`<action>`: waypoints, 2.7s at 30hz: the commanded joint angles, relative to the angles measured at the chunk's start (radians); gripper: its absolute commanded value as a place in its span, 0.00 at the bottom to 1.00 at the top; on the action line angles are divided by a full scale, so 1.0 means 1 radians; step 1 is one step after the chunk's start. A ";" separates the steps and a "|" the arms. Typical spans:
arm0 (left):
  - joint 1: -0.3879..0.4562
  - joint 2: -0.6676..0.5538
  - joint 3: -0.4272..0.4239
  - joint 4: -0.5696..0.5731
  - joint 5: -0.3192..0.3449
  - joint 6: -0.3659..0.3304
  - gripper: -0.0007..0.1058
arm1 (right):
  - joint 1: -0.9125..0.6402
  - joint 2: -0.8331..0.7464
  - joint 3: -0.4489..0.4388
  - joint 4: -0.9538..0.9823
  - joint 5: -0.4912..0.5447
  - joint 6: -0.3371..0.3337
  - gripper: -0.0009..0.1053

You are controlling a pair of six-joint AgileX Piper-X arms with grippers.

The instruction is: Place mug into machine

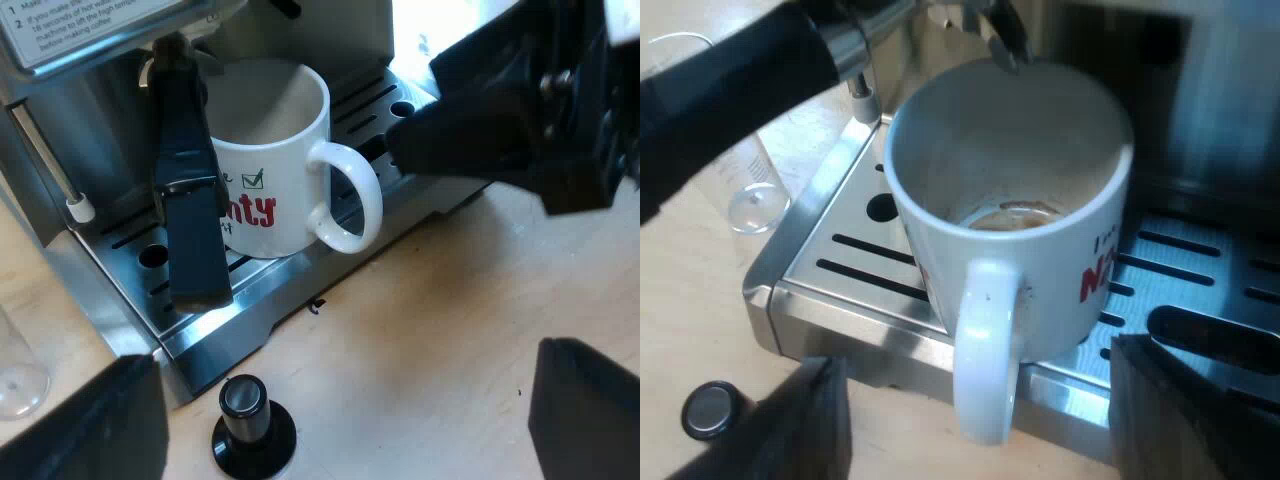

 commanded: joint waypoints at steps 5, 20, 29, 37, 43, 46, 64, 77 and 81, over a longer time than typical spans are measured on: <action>0.000 0.000 -0.001 -0.014 0.011 0.015 0.97 | 0.001 0.073 0.004 -0.096 -0.001 -0.045 0.44; 0.000 0.000 -0.001 -0.008 0.011 0.015 0.97 | -0.022 0.175 0.002 -0.252 0.041 -0.103 0.43; 0.000 0.000 -0.001 -0.008 0.011 0.015 0.97 | -0.061 0.203 -0.008 -0.286 -0.069 -0.173 0.43; 0.000 0.000 -0.001 -0.008 0.011 0.015 0.97 | -0.099 0.203 -0.008 -0.334 -0.118 -0.173 0.43; 0.000 0.000 -0.001 -0.008 0.011 0.015 0.97 | -0.104 0.203 -0.008 -0.334 -0.120 -0.173 0.43; 0.000 0.000 -0.001 -0.012 0.011 0.015 0.97 | -0.104 0.208 -0.008 -0.347 -0.118 -0.173 0.43; 0.000 0.000 -0.001 -0.014 0.011 0.015 0.97 | -0.104 0.252 -0.052 -0.396 -0.045 -0.082 0.43; 0.000 0.000 -0.001 -0.014 0.011 0.015 0.97 | -0.066 0.284 -0.052 -0.467 0.016 -0.161 0.43; 0.000 0.000 -0.001 -0.014 0.011 0.015 0.97 | -0.064 0.308 -0.052 -0.479 0.015 -0.152 0.43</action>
